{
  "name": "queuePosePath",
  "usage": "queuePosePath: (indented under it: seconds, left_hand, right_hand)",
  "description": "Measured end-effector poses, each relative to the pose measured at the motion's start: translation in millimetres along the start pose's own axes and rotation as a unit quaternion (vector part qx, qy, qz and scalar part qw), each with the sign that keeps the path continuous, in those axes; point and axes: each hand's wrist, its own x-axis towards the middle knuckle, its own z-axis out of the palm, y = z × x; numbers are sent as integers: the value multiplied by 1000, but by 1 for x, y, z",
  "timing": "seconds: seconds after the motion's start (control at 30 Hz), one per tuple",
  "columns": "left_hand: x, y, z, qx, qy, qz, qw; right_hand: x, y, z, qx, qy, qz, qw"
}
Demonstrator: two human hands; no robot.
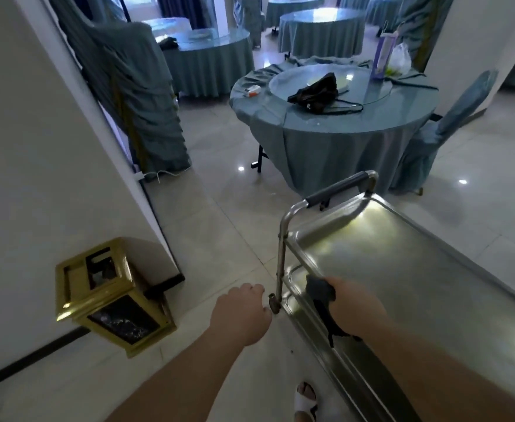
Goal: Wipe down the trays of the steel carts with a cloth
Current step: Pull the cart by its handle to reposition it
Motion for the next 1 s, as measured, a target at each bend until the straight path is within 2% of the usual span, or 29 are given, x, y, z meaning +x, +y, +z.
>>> queuePosePath:
  seconds: [0.23, 0.5, 0.67, 0.83, 1.0]
  left_hand:
    - [117, 36, -54, 1, 7, 60, 998]
    - [246, 55, -88, 51, -27, 175, 983]
    - [340, 64, -100, 61, -25, 295, 953]
    - [417, 64, -111, 30, -60, 389, 919]
    - [472, 79, -117, 20, -54, 452, 890]
  right_hand:
    - [105, 26, -58, 23, 10, 27, 999]
    - [169, 43, -75, 75, 18, 152, 985]
    - [208, 45, -62, 104, 72, 253, 959]
    - [239, 36, -55, 105, 70, 346, 929]
    - [265, 28, -47, 122, 107, 379, 911]
